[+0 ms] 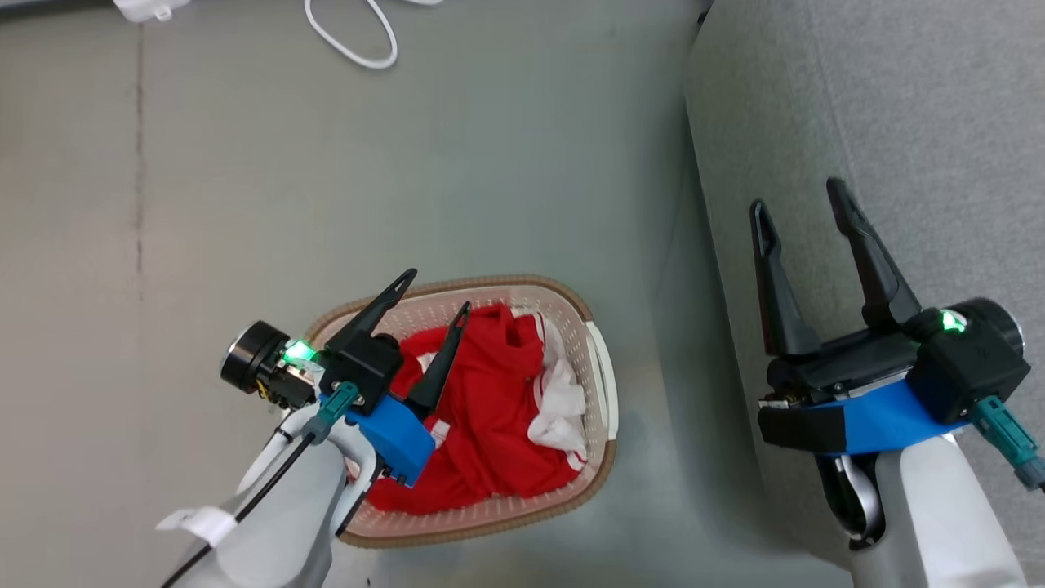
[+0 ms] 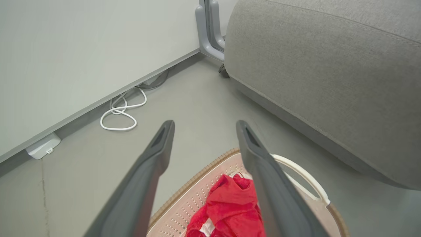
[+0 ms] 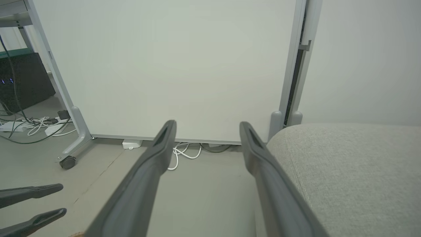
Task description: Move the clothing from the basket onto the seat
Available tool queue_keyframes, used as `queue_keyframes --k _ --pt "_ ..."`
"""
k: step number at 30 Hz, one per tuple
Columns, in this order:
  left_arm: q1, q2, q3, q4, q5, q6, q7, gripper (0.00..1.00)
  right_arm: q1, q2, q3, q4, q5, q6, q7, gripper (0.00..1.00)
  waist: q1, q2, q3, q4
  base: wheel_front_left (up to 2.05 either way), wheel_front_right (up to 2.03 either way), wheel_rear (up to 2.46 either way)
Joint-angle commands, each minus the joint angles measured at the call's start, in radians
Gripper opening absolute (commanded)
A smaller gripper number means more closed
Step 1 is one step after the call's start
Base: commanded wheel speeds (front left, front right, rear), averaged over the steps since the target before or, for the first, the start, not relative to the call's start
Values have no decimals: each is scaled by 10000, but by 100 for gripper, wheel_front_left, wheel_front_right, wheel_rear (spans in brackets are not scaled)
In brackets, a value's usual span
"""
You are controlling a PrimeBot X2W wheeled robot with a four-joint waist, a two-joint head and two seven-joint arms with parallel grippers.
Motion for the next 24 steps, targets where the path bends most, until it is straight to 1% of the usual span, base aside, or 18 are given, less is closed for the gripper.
queue_keyframes --k 1,11,17,24 --pt "-385 73 -257 216 -115 -6 -24 100 -270 -43 27 -145 -104 4 -35 100 -1 0 390 87 0 0 0" --pt "-1961 301 -2341 1734 -713 -6 -24 100 -1056 -46 185 -669 -459 4 -35 100 -1 0 2050 -118 0 0 0" --pt "-2623 340 -3139 2398 -1097 -6 -26 100 -1191 -43 136 -926 -600 4 -35 100 -1 0 2639 -227 0 0 0" --pt "-3713 348 -4277 3664 -1696 -6 -24 100 -1429 -43 194 -1338 -807 4 -35 100 -1 0 3571 -265 0 0 0"
